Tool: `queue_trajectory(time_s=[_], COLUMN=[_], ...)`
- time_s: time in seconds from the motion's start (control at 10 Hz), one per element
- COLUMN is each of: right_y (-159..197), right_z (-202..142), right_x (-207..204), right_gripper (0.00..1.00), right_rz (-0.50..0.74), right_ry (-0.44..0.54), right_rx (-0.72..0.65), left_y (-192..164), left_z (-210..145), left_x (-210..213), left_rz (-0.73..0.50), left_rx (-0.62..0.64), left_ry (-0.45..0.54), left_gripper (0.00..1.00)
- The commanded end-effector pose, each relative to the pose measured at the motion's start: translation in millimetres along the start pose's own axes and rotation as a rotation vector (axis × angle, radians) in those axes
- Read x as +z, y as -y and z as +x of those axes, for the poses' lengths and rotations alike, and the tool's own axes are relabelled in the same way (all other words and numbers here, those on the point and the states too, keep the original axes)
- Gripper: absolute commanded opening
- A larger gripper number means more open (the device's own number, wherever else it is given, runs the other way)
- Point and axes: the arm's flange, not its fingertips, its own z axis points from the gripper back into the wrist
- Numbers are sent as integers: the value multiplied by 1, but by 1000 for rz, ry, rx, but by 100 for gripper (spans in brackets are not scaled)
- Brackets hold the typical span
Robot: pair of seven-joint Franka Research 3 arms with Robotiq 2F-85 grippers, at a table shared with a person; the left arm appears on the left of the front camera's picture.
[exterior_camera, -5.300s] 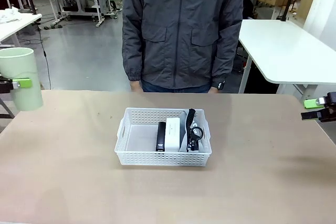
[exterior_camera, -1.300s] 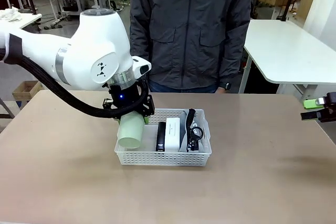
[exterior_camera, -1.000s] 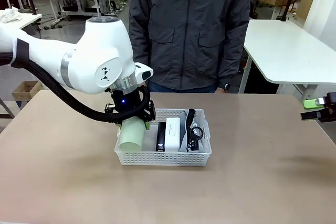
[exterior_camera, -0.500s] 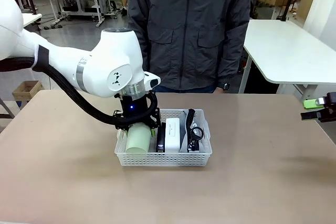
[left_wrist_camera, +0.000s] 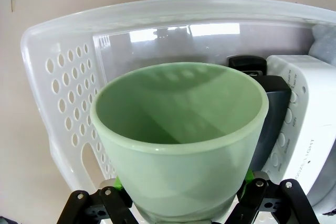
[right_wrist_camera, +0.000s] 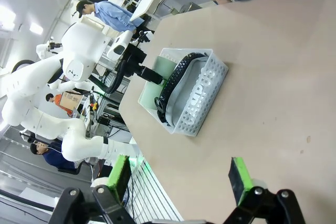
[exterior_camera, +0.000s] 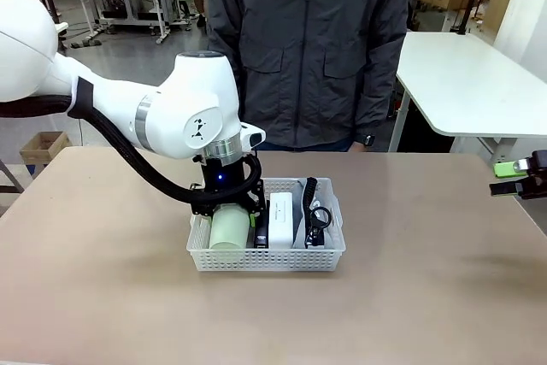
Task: Efficiently arrange items inside the basket to fit them all.
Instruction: Pick up the Reusable plastic cup and place it inside the Organizing basket.
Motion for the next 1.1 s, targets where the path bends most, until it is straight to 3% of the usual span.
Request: queue_trajectory(time_s=[0.0,0.1,0.6,0.8,1.0], right_y=[-2,-2,-2,-2,-2], right_z=[2,2,2,2,2], right_x=[-1,-1,-1,-1,-1], right_gripper=[100,100,100,100,100], right_rz=[8,8,8,8,8], right_ry=[13,13,13,13,13], right_rx=[-14,-14,-14,-14,-14], left_y=[6,6,-3,-19,-55], left_z=[6,6,6,-6,-29], left_x=[4,4,21,63,121], left_rz=[35,25,-6,-53,-228], left_rx=[20,17,55,92,57], left_ry=[3,-4,50,122,96], left_gripper=[86,100,100,100,100])
